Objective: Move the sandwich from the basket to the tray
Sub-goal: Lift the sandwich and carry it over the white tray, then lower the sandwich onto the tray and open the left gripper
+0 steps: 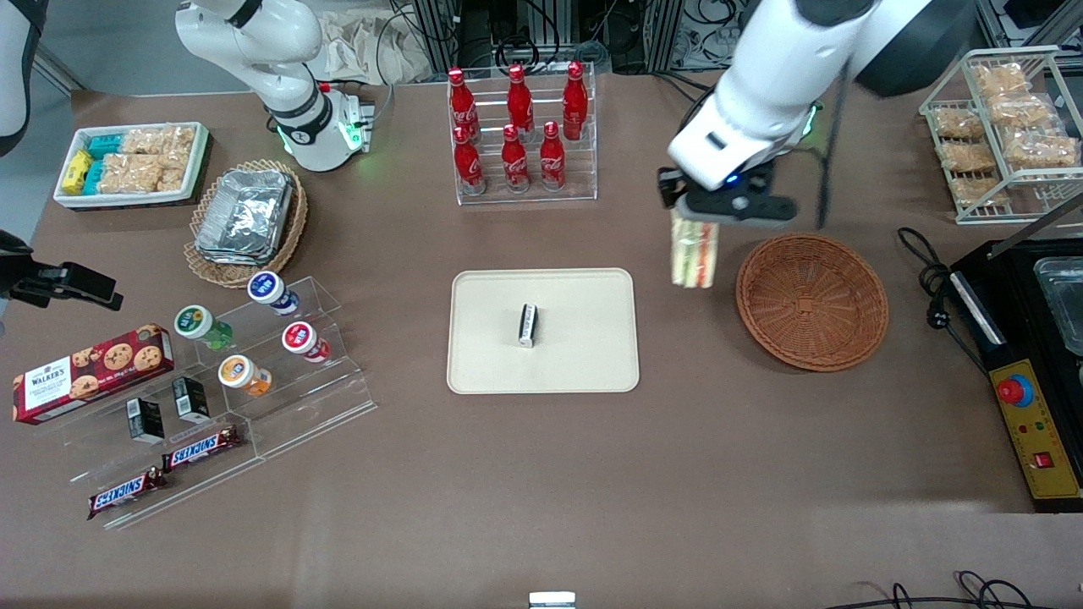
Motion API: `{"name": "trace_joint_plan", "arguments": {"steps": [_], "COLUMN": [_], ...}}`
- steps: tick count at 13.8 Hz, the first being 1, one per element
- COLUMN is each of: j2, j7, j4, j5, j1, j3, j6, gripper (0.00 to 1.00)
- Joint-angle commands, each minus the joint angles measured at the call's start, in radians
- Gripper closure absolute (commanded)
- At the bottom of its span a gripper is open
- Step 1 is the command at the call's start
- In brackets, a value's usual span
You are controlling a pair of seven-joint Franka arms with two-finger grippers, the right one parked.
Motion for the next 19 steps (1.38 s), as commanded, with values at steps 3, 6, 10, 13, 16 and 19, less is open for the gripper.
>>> {"name": "trace_joint_plan", "arguments": {"steps": [3, 6, 10, 13, 16, 19], "j2": [0.179, 0.245, 0.36, 0.436, 0.491, 0.517], "j7": [0.028, 0.025, 0.008, -0.068, -0.227, -0.284], "j4": [-0.031, -0.178, -0.246, -0.245, -0.228, -0.206], "j5": [0.002, 0.054, 0.077, 0.151, 0.261, 0.269], "j1": [-0.077, -0.103, -0.102, -0.099, -0.1, -0.103], "j3": [0.0, 0.002, 0.015, 0.022, 0.02, 0.02], "j6": [0.199, 0.478, 0.657, 0.695, 0.717, 0.717], "gripper": [1.0, 1.0, 1.0, 1.0, 1.0, 1.0]}}
